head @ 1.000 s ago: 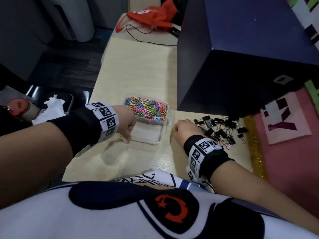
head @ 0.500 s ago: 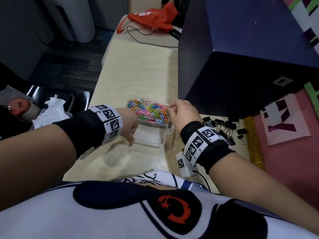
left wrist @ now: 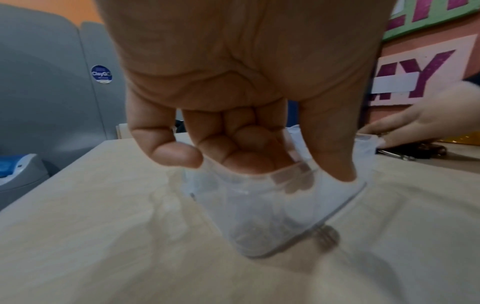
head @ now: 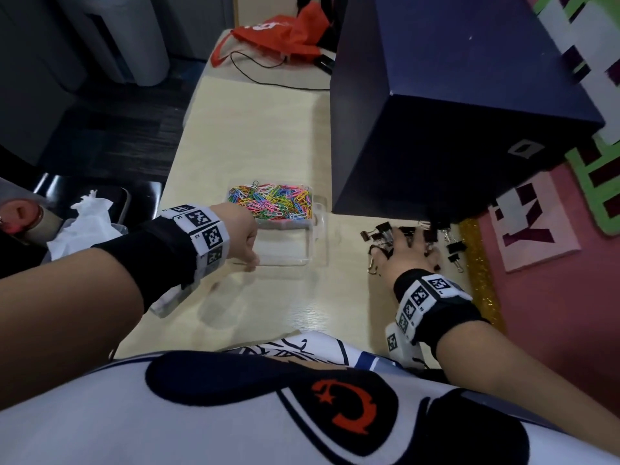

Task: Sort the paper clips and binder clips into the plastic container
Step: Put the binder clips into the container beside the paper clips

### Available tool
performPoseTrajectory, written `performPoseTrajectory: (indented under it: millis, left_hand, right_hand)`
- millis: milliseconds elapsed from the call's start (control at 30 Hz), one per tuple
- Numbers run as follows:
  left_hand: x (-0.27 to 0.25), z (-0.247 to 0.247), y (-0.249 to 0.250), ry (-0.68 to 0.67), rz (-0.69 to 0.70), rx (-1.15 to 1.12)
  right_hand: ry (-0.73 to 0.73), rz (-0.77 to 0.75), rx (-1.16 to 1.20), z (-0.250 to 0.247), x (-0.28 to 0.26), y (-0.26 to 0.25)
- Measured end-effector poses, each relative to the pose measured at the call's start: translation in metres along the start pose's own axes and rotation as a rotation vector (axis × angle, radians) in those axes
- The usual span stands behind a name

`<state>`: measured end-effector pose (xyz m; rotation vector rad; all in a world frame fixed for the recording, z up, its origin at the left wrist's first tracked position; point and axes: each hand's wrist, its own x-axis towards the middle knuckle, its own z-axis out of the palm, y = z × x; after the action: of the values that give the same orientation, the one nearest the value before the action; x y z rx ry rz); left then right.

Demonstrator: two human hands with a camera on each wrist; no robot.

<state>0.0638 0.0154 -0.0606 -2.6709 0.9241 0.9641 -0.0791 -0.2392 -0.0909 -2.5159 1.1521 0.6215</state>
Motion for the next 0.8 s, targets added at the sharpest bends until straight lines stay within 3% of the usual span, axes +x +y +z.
performPoseTrajectory:
  millis: [233, 367, 433, 500, 633, 800]
  left_hand:
    - [0.000, -0.008, 0.018, 0.153, -0.104, -0.075]
    - [-0.010, -0.007, 0.041, 0.312, -0.221, -0.044]
    - [-0.013, -0.005, 0.056, 0.401, -0.152, -0.003]
    - [-0.016, -0.003, 0.074, 0.450, 0.030, 0.025]
    - [-0.016, 0.008, 0.110, 0.292, 0.315, 0.069]
    - [-0.007, 0.031, 0.124, 0.174, 0.311, 0.222]
  right_hand:
    - [-0.019, -0.304, -0.037, 0.016, -0.029, -0.011]
    - [0.123, -0.309, 0.047, 0.007, -0.029, -0.006]
    - [0.160, -0.221, 0.048, -0.006, -0.017, 0.006]
    - [0.160, -0.116, 0.046, -0.018, 0.000, 0.023]
    - [0.042, -0.004, 0.036, -0.029, 0.027, 0.048]
    - [-0.008, -0.087, -0.129, -0.027, 0.022, 0.046]
